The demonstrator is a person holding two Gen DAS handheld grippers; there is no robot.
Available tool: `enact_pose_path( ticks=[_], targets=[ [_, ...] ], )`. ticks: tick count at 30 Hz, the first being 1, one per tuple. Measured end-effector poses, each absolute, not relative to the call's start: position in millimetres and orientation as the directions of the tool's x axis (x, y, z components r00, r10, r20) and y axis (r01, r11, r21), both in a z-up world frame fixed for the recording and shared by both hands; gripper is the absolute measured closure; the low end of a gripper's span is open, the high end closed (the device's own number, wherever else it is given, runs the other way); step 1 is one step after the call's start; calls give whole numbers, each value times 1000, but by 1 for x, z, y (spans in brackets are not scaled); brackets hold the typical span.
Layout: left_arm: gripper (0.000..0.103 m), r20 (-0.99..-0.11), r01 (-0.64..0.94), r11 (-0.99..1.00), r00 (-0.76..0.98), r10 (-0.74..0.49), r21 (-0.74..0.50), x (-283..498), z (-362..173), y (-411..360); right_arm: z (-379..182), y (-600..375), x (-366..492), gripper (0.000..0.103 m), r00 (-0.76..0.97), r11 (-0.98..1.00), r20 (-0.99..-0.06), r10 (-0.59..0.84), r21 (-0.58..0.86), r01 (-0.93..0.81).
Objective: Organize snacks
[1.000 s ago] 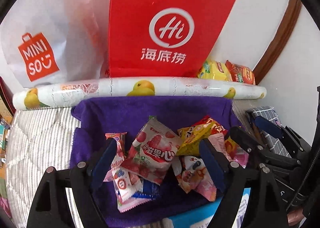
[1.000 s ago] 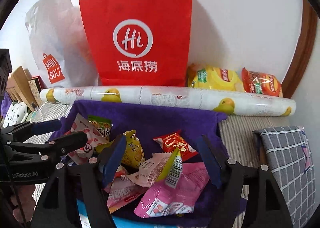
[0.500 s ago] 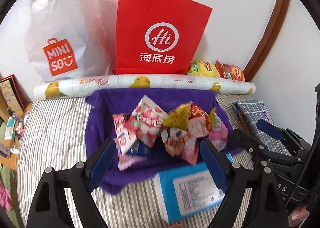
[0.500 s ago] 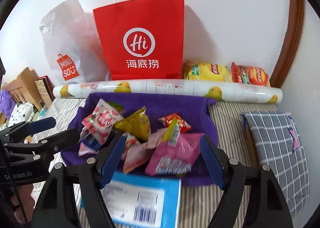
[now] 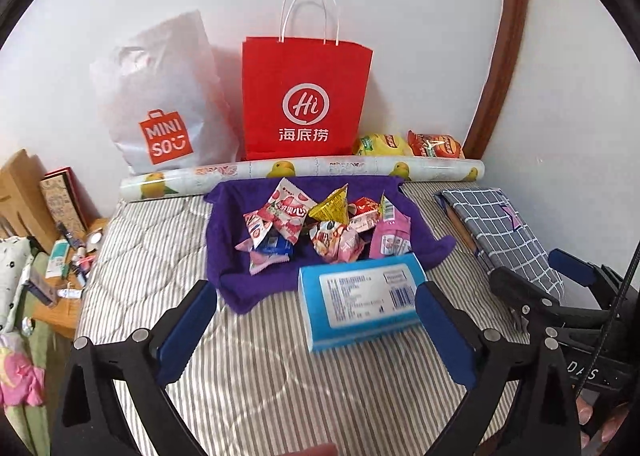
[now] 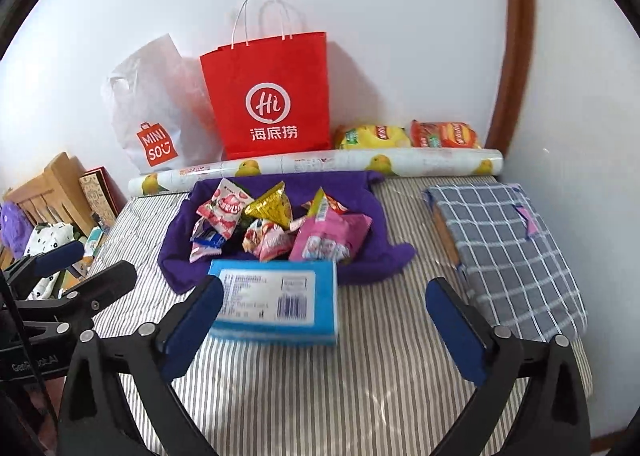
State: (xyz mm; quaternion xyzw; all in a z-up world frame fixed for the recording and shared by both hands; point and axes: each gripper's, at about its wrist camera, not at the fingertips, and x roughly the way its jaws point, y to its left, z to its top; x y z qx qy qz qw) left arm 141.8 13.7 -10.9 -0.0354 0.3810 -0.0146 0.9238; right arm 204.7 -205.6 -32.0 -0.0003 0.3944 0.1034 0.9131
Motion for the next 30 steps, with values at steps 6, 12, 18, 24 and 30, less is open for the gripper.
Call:
enact_pose_path(
  ticks=[6, 12, 18, 24, 30],
  targets=[
    [2, -695, 8, 996, 716, -65, -85, 108, -5, 7, -23, -215, 165, 0, 685, 985, -716, 137, 23, -174],
    [2, -686, 7, 995, 724, -72, -98, 90, -1, 5, -16, -222, 139, 0, 690, 985, -711, 134, 20, -170],
    [2, -677, 3, 997, 734, -55, -78, 80, 5, 1, -12, -225, 126, 0, 695, 986, -706, 136, 27, -165],
    [2, -674, -4, 997, 737, -53, -83, 76, 7, 3, -10, -225, 122, 0, 695, 986, -707, 131, 23, -163],
    [2, -679, -9, 996, 732, -54, -89, 75, 4, 6, -10, -224, 121, 0, 696, 987, -706, 134, 29, -160]
  ],
)
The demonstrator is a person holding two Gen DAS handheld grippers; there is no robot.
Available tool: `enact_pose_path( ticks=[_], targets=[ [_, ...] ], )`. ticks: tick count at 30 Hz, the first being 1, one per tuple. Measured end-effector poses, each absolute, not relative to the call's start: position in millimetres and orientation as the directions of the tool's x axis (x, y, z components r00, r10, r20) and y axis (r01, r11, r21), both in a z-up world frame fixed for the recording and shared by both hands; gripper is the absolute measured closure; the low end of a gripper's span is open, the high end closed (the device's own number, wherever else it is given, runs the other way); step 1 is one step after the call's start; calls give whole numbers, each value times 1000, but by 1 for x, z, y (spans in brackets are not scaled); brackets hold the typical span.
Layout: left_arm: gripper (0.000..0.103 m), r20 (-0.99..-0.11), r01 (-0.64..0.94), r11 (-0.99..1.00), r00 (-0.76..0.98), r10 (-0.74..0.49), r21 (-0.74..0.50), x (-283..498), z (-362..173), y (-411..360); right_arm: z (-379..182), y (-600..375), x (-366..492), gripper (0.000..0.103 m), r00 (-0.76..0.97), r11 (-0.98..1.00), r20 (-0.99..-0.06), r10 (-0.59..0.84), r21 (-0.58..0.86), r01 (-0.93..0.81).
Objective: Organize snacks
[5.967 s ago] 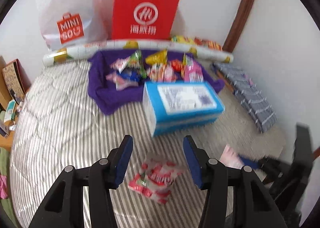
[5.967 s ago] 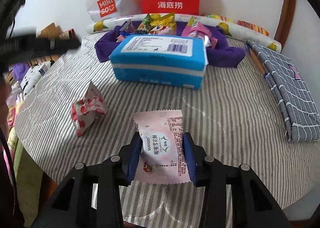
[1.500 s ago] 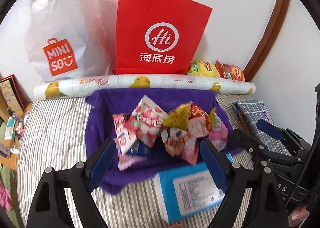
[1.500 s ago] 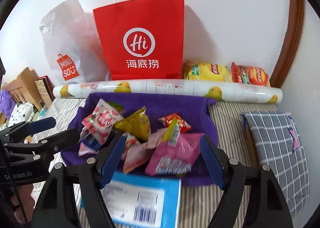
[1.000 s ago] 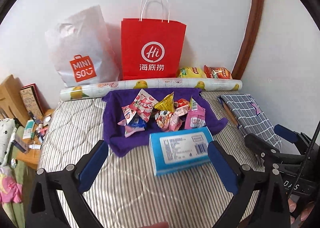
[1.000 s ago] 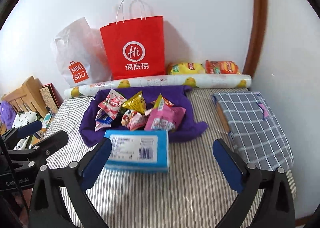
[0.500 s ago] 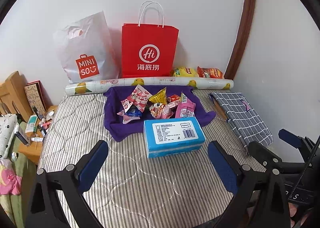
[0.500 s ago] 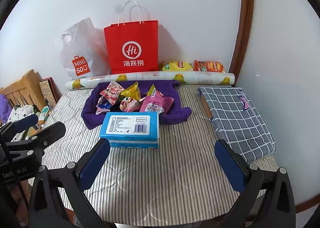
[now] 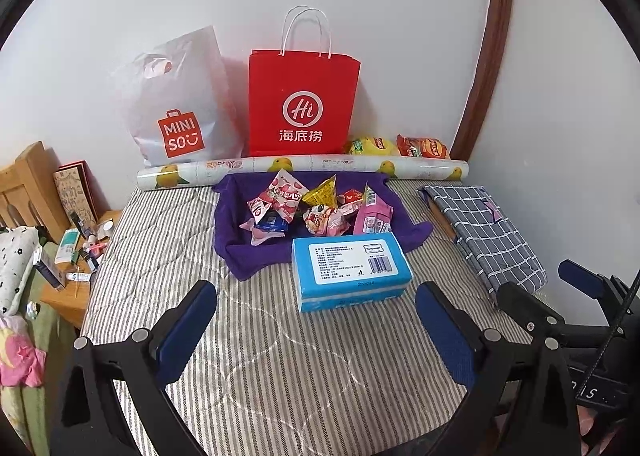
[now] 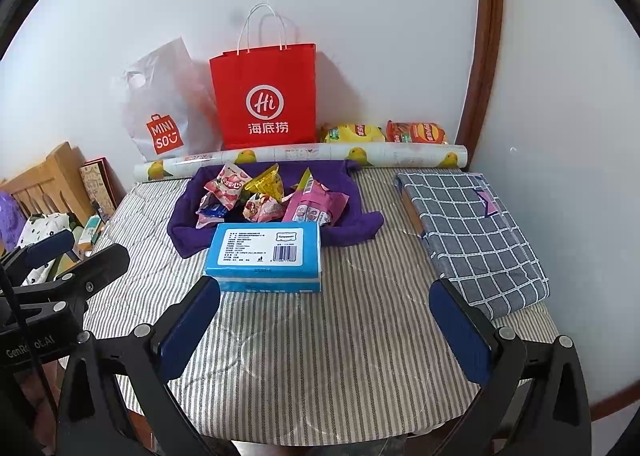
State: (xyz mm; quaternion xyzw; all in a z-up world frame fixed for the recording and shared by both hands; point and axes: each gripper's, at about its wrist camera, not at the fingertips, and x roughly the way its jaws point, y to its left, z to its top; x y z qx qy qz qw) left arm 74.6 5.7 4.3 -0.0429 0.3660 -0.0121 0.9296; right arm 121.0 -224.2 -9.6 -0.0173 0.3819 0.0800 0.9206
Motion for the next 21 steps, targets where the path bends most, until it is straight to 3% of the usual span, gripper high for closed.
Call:
enact_pose_path(
  ticks=[21],
  targets=[
    [2, -685, -13, 995, 726, -60, -101, 73, 1, 9, -10, -223, 119, 0, 698, 988, -705, 125, 22, -155]
  ],
)
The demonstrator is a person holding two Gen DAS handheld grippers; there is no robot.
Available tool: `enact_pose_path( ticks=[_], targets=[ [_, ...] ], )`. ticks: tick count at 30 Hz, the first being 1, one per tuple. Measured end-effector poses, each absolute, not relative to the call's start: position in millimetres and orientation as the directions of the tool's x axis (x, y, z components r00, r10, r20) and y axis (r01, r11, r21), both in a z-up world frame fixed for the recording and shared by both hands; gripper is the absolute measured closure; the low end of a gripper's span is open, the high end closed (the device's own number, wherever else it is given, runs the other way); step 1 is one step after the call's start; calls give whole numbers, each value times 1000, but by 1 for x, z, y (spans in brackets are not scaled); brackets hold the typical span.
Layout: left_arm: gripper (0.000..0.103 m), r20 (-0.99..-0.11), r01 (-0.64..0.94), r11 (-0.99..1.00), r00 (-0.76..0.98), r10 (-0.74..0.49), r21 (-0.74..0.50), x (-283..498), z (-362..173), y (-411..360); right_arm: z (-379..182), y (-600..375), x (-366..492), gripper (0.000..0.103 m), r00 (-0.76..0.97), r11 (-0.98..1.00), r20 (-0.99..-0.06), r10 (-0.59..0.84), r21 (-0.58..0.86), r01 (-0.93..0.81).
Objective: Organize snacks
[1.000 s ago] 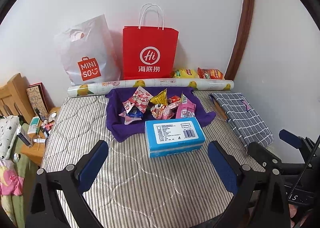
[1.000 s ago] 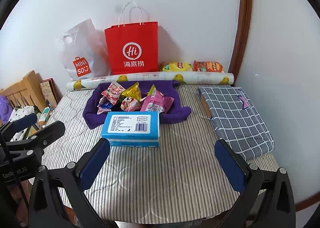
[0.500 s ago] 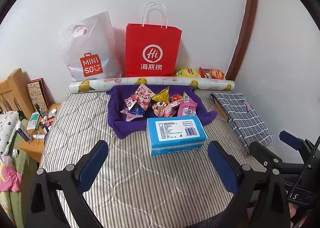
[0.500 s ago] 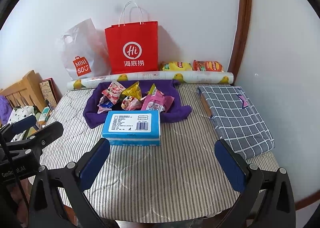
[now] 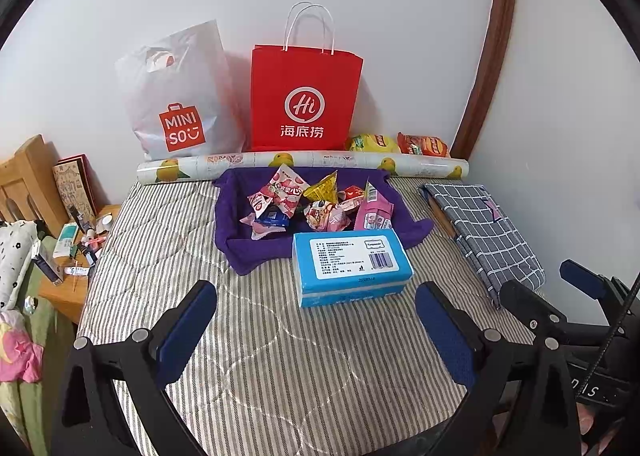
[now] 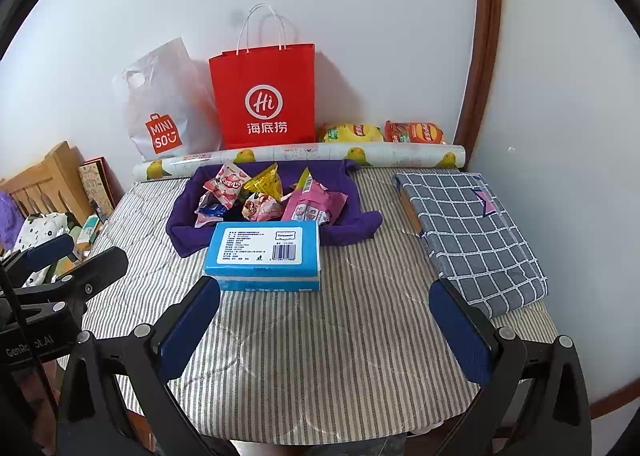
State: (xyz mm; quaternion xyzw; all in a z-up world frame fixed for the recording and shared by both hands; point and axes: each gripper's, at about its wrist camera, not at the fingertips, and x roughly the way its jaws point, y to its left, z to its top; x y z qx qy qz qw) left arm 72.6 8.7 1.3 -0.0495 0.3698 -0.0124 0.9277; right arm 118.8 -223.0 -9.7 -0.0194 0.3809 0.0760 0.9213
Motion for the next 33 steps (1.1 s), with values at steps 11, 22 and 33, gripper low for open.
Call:
enact_pose_path(
  ticks=[11, 22, 33],
  targets=[
    [2, -684, -17, 995, 727, -59, -103, 70, 2, 10, -9, -223, 118, 0, 700, 988, -704, 124, 21, -153],
    [2, -684, -14, 995, 727, -61, -104, 69, 3, 10, -6, -222, 116, 0, 700, 988, -704, 122, 20, -152],
    [2, -683, -15, 994, 728, -61, -105, 68, 5, 10, -5, -222, 115, 0, 702, 988, -702, 121, 20, -151]
  ],
)
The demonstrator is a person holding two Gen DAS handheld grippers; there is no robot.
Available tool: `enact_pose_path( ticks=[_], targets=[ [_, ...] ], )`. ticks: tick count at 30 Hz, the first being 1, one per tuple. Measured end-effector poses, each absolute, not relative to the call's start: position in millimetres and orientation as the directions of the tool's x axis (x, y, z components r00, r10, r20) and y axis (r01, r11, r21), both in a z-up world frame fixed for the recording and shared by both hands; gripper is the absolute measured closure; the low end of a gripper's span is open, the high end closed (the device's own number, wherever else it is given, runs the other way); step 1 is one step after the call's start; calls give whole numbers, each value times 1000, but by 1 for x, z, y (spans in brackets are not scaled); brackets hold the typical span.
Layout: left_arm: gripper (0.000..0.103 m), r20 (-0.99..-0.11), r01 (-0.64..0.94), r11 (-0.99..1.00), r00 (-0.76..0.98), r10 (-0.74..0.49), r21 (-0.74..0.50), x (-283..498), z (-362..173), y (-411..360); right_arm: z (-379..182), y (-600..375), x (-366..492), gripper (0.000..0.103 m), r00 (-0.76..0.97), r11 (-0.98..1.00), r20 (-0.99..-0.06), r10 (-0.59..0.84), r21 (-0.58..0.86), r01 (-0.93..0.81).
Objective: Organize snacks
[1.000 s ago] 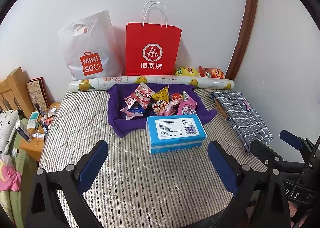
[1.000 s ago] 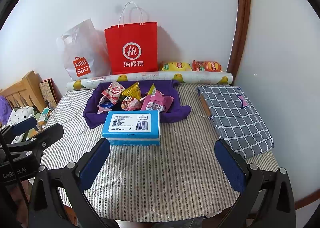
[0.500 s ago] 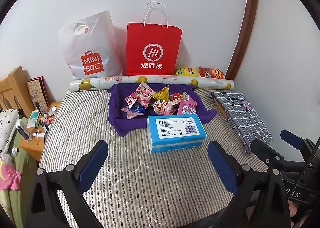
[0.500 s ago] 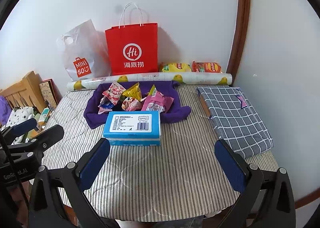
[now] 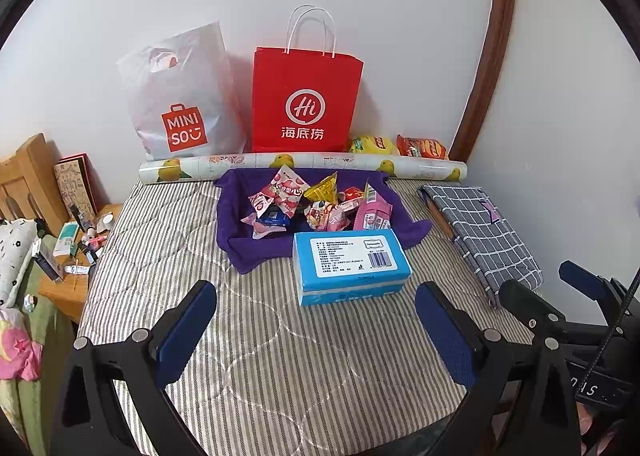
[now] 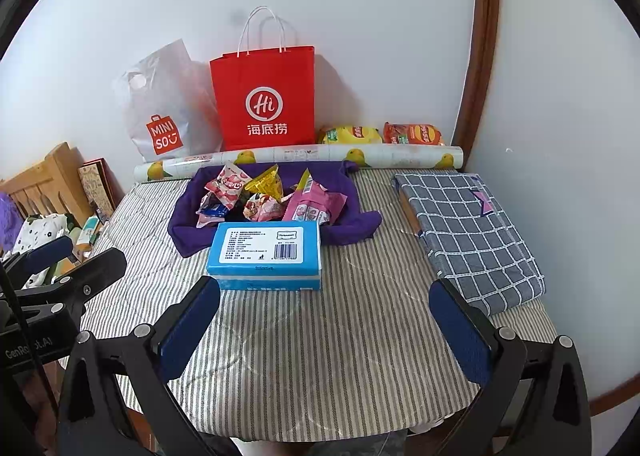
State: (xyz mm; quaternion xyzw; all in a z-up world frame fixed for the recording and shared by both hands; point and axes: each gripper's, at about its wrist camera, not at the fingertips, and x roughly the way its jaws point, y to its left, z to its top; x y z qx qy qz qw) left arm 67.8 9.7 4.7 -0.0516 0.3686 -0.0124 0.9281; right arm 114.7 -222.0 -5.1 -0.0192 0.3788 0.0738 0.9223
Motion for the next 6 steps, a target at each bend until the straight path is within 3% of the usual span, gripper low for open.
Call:
enact_pose_path(
  ticks=[6],
  targets=[
    [2, -678, -16, 995, 733, -55, -98, 67, 5, 9, -5, -222, 114, 0, 701, 989, -703, 121, 22, -149]
  ],
)
